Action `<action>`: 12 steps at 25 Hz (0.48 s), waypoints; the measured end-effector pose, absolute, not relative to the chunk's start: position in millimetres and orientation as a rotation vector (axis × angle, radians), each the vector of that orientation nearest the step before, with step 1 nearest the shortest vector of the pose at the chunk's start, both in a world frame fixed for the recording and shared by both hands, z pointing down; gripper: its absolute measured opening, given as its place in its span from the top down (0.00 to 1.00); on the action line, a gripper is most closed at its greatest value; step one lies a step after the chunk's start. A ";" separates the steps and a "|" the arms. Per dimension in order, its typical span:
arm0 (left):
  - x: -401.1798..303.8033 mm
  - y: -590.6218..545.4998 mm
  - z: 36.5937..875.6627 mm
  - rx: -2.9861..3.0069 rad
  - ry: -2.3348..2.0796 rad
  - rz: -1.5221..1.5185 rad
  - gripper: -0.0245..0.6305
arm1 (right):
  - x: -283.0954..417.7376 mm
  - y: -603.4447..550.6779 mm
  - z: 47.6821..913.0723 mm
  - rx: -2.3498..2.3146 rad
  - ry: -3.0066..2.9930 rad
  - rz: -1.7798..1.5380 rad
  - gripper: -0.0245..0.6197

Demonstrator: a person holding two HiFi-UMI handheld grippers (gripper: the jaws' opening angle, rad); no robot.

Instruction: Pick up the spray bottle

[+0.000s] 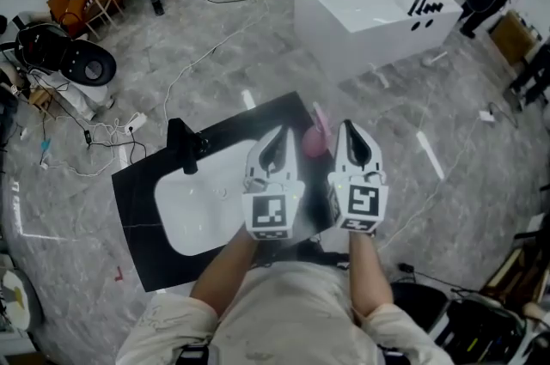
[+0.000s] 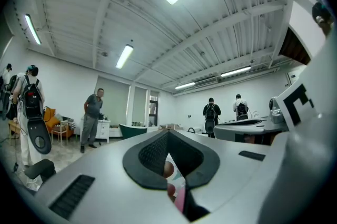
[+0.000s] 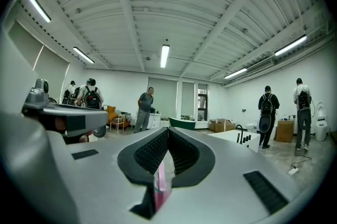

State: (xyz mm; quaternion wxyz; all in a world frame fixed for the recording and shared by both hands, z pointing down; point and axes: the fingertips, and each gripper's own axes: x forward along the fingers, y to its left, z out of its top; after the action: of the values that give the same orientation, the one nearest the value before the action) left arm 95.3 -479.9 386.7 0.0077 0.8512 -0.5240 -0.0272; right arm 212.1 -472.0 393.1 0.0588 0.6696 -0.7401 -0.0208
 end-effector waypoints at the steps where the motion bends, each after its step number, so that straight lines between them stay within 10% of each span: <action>1: 102.8 -483.1 385.9 2.658 -1.647 -0.089 0.96 | 218.3 -477.4 396.5 2.012 -2.250 -0.051 0.95; 12: 134.5 -516.0 397.2 2.622 -1.737 -0.063 0.96 | 230.6 -532.2 472.7 1.775 -2.306 0.101 0.82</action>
State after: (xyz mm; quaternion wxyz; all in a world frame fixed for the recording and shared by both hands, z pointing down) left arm 134.5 -516.0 397.2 -0.0024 0.8335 -0.5522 -0.0201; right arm 230.6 -532.2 472.7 0.1146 0.6057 -0.7866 0.0345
